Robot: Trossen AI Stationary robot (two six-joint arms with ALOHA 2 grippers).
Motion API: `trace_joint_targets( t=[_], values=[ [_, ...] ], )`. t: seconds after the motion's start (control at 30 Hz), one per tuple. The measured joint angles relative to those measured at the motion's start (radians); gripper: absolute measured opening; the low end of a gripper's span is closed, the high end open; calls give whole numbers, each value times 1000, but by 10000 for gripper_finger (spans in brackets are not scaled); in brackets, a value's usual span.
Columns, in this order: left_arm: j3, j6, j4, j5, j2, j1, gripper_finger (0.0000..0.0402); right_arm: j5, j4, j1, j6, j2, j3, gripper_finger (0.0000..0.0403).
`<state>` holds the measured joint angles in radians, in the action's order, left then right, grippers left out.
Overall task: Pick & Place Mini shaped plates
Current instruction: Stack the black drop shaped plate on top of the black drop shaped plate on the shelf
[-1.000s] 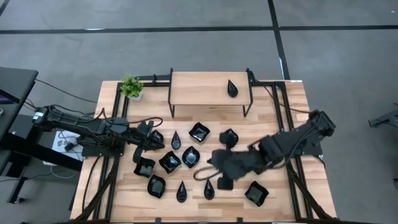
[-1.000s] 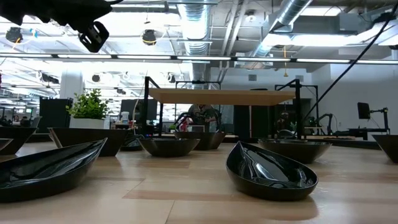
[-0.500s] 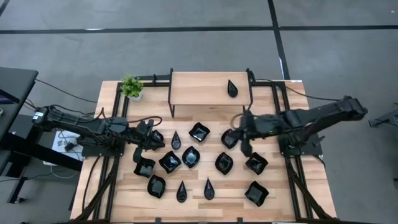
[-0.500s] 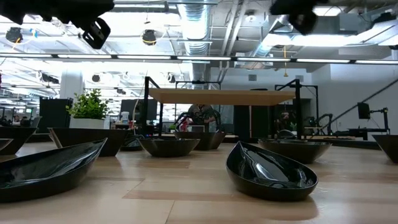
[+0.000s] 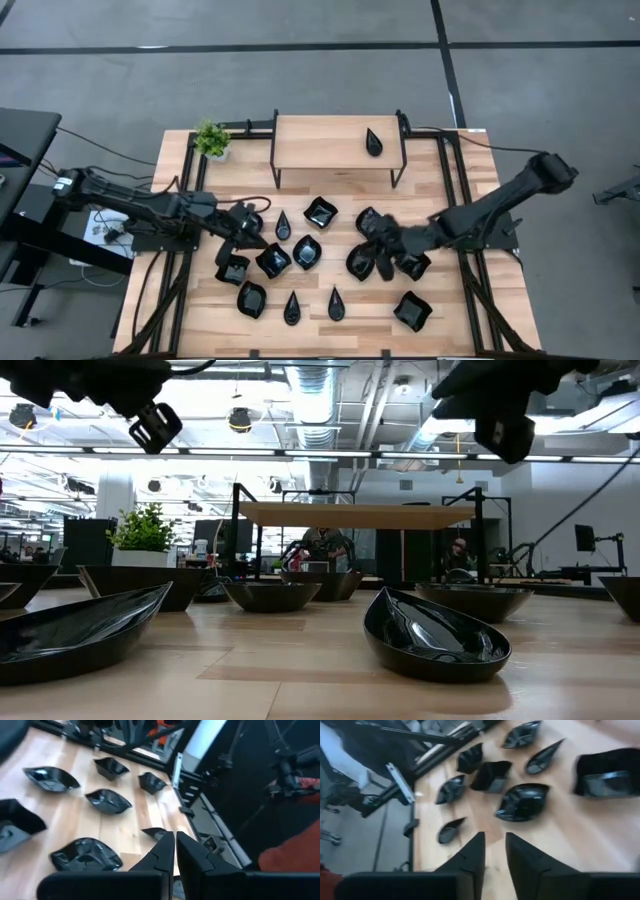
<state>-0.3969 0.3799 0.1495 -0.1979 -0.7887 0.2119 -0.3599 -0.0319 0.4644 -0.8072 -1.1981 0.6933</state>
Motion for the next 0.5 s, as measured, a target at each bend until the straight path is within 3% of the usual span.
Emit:
trace_joint_targets(
  t=[0.27, 0.5],
  values=[
    [0, -75, 17, -41, -19, 8, 25, 2, -318, 63, -13, -205, 9, 122],
    [0, -146, 16, -39, -49, 30, 67, 25, -264, 114, -86, -345, 116, 135]
  ],
)
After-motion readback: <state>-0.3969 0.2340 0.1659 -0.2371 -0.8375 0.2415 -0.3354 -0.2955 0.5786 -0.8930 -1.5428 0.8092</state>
